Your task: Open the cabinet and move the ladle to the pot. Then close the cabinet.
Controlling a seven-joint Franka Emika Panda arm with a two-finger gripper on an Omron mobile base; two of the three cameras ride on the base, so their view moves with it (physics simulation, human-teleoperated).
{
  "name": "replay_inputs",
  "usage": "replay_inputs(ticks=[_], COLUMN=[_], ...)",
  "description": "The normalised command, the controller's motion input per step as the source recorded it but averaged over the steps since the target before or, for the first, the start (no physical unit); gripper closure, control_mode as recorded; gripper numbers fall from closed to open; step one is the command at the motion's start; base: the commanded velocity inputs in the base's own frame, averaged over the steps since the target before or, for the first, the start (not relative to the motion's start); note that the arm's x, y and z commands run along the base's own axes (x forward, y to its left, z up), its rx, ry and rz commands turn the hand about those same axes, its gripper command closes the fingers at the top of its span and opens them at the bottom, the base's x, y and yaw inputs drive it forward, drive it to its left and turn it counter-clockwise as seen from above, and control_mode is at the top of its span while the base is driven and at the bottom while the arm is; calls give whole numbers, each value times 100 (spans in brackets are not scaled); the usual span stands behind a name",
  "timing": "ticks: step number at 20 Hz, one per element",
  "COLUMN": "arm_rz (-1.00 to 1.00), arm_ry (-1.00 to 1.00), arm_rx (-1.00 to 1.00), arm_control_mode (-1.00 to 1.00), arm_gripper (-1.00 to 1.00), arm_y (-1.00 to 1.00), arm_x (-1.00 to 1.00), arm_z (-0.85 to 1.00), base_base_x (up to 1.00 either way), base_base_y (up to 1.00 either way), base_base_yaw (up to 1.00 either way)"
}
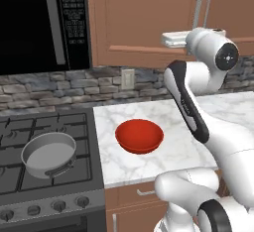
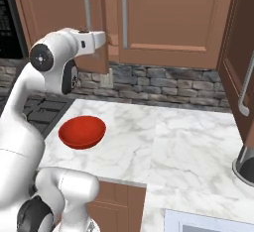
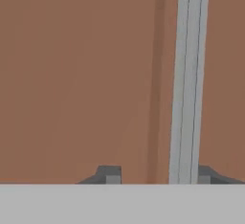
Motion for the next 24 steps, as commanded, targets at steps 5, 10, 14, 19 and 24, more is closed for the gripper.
replay_inputs(ticks=[5,10,14,19,24], arm_rz=[-11,-14,-13,-4,0], arm_ry=[0,6,8,14,3], arm_rx=[0,0,1,18,22], arm_control_mode=[-100,-100,-100,-100,-100], arm_gripper=[100,100,100,-100,-100], arm_y=[94,93,81,26,-13], arm_x=[-100,-100,-100,-49,-21], arm_z=[40,46,39,6,-5], base_base_x=[0,0,0,0,0], base_base_y=[0,0,0,0,0], base_base_yaw=[0,0,0,0,0])
